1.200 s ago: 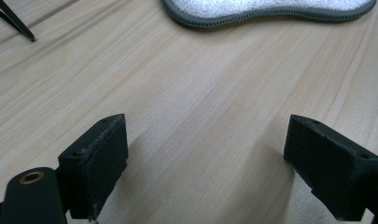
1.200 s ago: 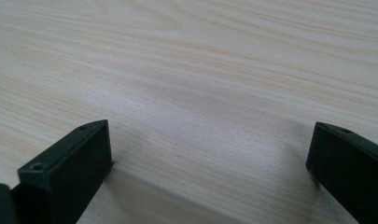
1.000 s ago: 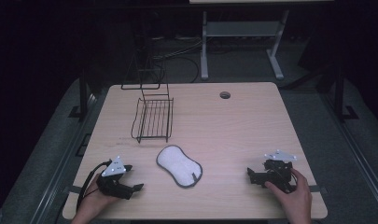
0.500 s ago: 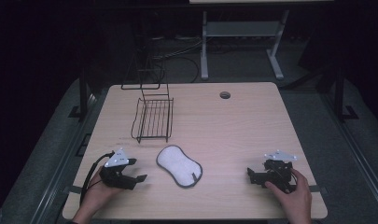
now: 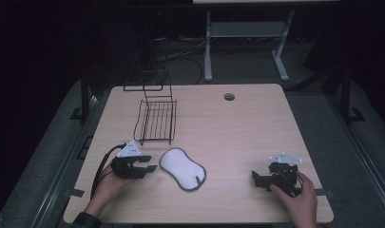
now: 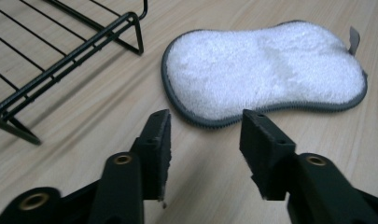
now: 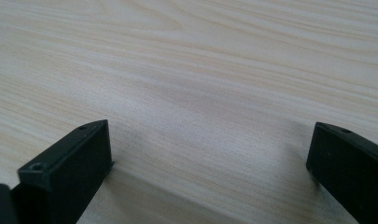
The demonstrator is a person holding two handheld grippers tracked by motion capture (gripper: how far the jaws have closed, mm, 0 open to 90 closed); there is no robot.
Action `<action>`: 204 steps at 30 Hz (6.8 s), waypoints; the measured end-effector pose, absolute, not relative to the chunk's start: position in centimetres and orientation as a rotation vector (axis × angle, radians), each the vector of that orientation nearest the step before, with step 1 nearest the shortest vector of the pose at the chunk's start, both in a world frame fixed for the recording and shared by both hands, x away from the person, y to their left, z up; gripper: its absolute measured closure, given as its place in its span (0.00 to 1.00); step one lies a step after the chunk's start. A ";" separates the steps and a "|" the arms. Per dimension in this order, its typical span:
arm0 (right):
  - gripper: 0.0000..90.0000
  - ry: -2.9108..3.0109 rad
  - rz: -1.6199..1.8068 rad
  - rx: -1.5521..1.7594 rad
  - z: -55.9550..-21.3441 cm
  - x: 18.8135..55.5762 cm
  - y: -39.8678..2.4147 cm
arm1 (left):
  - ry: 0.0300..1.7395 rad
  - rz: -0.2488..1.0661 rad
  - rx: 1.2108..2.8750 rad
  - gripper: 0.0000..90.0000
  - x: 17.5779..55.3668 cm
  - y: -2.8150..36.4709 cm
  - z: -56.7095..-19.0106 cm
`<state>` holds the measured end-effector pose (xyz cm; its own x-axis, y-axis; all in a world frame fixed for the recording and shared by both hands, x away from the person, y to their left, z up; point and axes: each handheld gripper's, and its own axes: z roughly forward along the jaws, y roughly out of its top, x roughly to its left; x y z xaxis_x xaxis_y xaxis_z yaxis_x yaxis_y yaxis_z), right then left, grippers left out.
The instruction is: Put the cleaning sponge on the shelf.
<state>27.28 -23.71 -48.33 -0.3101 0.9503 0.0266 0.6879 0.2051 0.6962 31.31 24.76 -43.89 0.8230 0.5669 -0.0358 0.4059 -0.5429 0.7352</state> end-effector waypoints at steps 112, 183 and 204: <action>0.00 2.077 0.866 1.524 -48.3 27.3 -23.7 | 0.562 0.128 2.355 1.00 31.5 16.2 -43.7; 0.00 2.078 0.866 1.522 -48.3 27.3 -23.7 | 0.747 0.139 2.354 0.14 30.4 21.6 -46.2; 0.00 2.078 0.866 1.523 -48.3 27.3 -23.7 | 0.755 0.066 2.314 0.39 30.8 22.2 -45.3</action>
<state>27.27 -23.73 -48.33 -0.3116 0.9498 0.0269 0.6877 0.2059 0.6962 30.80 22.16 -45.30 0.8296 0.5363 -0.1555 0.5009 -0.5917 0.6317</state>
